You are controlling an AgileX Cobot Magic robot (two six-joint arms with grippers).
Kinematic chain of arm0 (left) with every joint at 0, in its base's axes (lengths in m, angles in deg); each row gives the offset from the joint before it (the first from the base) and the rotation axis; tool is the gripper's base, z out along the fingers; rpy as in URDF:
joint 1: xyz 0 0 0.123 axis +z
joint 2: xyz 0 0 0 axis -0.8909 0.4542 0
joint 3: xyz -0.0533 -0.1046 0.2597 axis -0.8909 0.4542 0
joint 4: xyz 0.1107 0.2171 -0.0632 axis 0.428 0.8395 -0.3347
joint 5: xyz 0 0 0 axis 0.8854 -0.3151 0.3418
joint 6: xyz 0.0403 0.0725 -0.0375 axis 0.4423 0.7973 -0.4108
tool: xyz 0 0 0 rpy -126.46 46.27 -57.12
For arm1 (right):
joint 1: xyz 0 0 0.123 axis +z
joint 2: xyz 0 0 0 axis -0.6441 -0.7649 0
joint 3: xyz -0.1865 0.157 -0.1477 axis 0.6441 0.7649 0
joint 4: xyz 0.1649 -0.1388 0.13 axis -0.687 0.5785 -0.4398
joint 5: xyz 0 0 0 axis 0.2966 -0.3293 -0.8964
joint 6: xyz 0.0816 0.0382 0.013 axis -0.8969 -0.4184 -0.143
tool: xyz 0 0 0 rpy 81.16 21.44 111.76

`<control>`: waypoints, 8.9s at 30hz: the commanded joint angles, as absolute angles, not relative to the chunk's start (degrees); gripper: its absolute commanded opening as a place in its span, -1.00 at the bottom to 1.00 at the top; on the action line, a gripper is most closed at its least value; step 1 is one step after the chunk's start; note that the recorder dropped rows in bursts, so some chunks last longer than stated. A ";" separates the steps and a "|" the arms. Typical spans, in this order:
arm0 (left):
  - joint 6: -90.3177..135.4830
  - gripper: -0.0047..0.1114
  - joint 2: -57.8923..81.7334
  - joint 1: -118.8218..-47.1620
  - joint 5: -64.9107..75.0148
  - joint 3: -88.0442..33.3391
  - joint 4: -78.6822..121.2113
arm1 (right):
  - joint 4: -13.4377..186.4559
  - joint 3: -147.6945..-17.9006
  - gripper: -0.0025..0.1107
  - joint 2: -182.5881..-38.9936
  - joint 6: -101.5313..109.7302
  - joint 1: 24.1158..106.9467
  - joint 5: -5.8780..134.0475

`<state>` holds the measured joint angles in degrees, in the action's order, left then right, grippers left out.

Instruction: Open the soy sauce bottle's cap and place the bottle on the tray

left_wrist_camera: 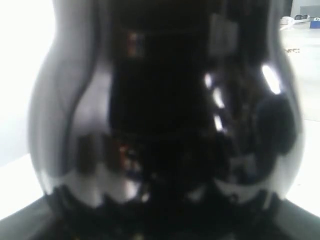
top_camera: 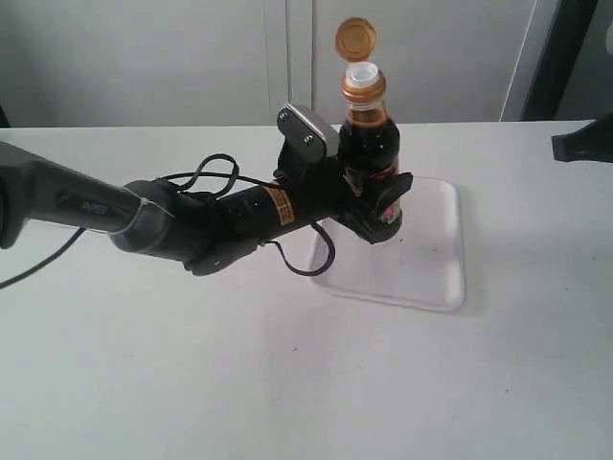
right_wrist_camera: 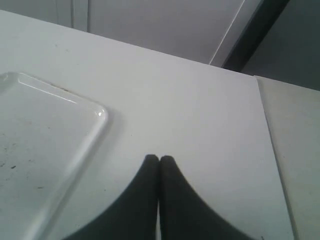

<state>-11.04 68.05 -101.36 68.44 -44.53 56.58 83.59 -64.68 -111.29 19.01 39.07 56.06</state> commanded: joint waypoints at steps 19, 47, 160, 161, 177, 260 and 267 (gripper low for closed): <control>-11.39 -0.92 71.82 -103.03 70.51 -52.05 53.96 | 83.35 -64.64 -0.96 -110.82 18.13 38.92 56.39; -11.75 0.58 74.74 -103.03 65.69 -54.66 54.93 | 83.35 -64.64 -0.96 -110.82 17.10 38.92 55.68; -40.49 -0.79 48.27 -103.03 41.13 -58.68 92.46 | 83.35 -64.64 -0.96 -110.82 16.50 38.92 56.66; -41.29 -0.91 47.97 -103.03 40.90 -58.68 94.41 | 83.35 -64.64 -0.96 -110.82 16.50 38.92 56.66; -64.96 -0.92 42.84 -103.03 25.59 -58.46 121.21 | 83.35 -64.64 -0.96 -110.82 16.50 38.92 56.42; 2.14 -0.92 8.06 -103.03 -42.89 -34.48 50.50 | 89.52 -70.29 -0.96 -92.31 17.04 38.92 27.74; -1.90 -0.92 0.61 -103.03 -35.59 -27.10 52.62 | 87.80 -65.77 -0.96 -82.68 14.98 38.92 33.80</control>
<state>0.19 3.55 -102.95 -37.69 -29.40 51.22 88.87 -67.16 -85.78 15.79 39.07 31.39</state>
